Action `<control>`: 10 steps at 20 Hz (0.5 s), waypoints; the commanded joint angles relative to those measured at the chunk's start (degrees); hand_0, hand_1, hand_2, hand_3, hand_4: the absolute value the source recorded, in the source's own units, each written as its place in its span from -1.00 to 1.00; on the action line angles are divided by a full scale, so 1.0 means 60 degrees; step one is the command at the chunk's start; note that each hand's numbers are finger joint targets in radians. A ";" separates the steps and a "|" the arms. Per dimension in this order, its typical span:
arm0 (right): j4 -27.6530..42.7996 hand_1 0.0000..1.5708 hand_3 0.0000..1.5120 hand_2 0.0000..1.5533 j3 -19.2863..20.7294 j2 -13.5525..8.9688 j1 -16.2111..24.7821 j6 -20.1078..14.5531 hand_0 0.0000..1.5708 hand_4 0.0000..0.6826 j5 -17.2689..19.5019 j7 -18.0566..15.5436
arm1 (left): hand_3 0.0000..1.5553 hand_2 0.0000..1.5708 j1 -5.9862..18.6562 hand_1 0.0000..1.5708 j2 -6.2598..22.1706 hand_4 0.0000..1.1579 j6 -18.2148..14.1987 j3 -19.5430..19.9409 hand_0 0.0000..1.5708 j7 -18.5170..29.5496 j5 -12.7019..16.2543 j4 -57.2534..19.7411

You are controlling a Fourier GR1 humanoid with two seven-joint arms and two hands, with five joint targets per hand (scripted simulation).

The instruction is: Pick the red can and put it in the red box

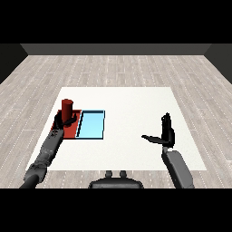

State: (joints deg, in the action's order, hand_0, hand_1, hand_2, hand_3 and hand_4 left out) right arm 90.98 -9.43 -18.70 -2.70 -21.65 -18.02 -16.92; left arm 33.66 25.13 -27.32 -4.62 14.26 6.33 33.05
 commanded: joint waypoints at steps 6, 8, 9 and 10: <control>-0.1154 -1.00 -1.00 -1.00 0.0384 0.0428 -0.0532 0.0383 -1.00 -1.00 -0.0329 -0.0423 | -0.05 -0.07 0.1734 -0.06 -0.0375 0.40 -0.0225 0.0012 -0.06 -0.0953 -0.0740 -0.3948; -0.1489 -1.00 -1.00 -1.00 0.0244 0.0534 -0.0897 0.0282 -1.00 -1.00 -0.0129 -0.0339 | -1.00 -0.11 0.1690 -0.17 -0.0514 0.11 -0.0462 -0.0067 -0.17 -0.1200 -0.0895 -0.4450; -0.1718 -1.00 -1.00 -1.00 0.0312 0.0603 -0.0915 0.0352 -1.00 -1.00 -0.0157 -0.0553 | -1.00 -0.15 0.1516 -0.15 -0.0572 0.24 -0.0486 -0.0053 -0.15 -0.1100 -0.0903 -0.4611; -0.1451 -1.00 -1.00 -1.00 0.0208 0.0498 -0.0619 0.0274 -1.00 -1.00 0.0001 -0.0531 | -0.48 -0.20 0.1613 -0.25 -0.0385 0.35 -0.0308 0.0002 -0.25 -0.1301 -0.0873 -0.4790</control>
State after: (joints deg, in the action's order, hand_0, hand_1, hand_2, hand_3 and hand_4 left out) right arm 83.26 -8.14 -15.93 -6.59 -20.09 -18.60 -19.28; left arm 41.99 22.84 -29.13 -4.39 9.40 2.11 9.74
